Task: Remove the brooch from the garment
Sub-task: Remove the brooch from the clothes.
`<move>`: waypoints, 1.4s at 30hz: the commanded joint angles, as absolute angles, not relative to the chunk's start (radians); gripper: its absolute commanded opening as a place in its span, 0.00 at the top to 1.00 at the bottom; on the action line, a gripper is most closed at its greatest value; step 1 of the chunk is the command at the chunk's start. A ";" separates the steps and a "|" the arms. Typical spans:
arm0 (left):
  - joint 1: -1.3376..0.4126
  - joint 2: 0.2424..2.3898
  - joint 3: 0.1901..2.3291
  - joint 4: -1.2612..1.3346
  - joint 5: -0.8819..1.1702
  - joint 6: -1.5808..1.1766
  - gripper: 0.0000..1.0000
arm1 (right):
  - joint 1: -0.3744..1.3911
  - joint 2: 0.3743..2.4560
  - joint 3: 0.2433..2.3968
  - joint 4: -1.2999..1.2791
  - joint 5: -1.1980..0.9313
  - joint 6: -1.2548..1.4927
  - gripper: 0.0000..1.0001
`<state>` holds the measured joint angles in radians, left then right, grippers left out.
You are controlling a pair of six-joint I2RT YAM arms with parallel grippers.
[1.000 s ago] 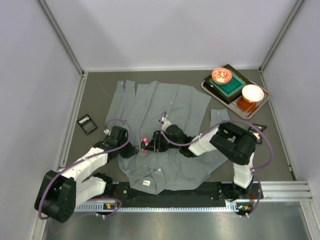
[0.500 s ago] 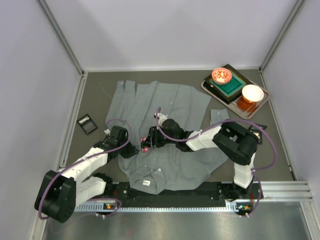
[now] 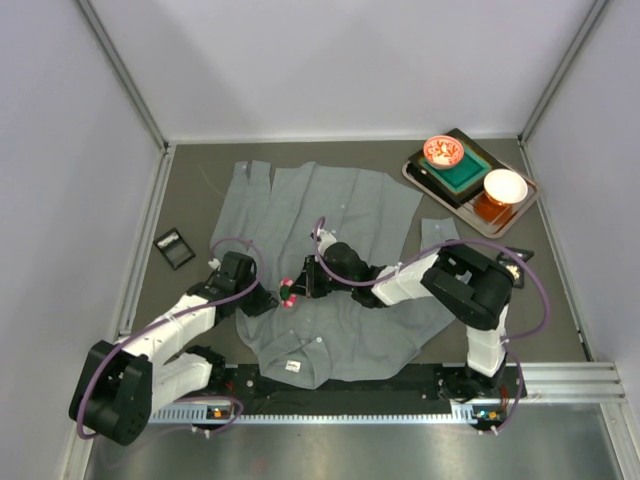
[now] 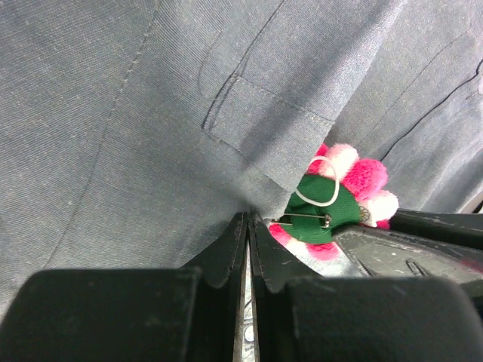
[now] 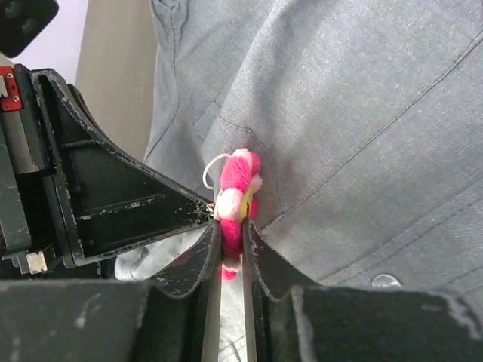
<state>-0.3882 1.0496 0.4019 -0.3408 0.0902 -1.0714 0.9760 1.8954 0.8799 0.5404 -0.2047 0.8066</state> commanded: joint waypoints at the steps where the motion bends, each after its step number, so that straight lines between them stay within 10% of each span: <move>1: -0.393 1.048 0.393 -0.293 0.107 -1.078 0.91 | 1.023 1.911 0.857 0.617 -0.154 0.912 0.94; 42: -0.393 1.011 0.436 -0.305 0.140 -0.990 0.78 | 1.057 1.937 0.676 0.790 -0.098 0.971 0.97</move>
<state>-0.3882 0.9596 0.3939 -0.3214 0.1421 -1.0378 1.0531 1.9137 0.6788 0.8001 -0.0589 1.0126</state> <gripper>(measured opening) 0.213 0.102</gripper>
